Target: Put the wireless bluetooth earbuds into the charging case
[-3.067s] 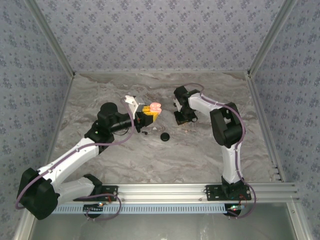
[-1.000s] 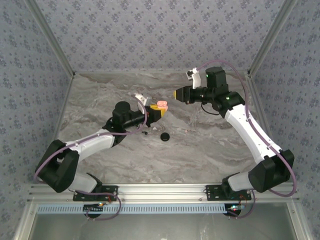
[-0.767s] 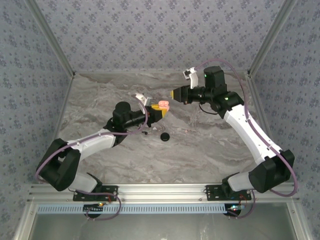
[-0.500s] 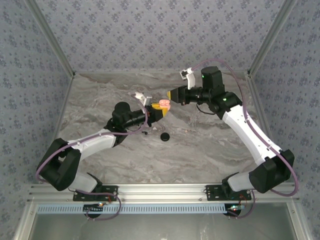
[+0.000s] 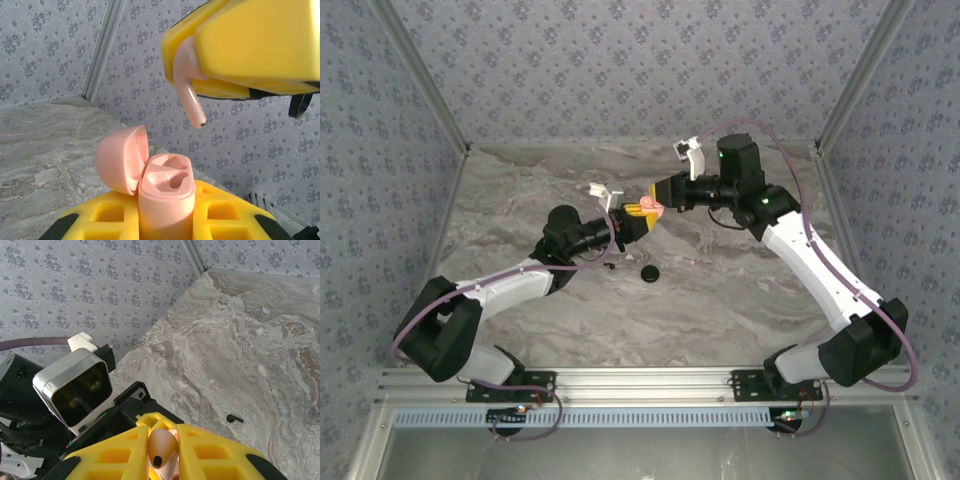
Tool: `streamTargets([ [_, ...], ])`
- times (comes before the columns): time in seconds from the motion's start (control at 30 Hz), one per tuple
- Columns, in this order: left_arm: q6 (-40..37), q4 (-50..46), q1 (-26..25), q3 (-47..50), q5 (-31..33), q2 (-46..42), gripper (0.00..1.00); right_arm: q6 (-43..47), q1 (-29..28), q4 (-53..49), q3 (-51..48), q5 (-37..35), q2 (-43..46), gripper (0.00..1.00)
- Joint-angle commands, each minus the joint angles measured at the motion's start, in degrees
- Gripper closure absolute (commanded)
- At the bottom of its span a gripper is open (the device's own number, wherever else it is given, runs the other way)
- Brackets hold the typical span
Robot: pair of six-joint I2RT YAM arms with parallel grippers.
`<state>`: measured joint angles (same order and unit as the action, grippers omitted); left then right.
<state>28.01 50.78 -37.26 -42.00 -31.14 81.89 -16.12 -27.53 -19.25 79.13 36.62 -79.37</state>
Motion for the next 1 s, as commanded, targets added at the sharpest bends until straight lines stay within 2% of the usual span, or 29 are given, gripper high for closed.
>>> streamTargets([
  [0.0, 1.16, 3.71, -0.36, -2.65, 0.48, 0.52, 0.94, -0.21, -0.63, 1.24, 1.46, -0.77, 0.54, 0.8],
  [0.97, 2.05, 3.44, -0.37, -4.46, 0.15, -0.15, 0.93, 1.47, -1.82, 0.43, 1.2, -2.22, 0.34, 0.8],
])
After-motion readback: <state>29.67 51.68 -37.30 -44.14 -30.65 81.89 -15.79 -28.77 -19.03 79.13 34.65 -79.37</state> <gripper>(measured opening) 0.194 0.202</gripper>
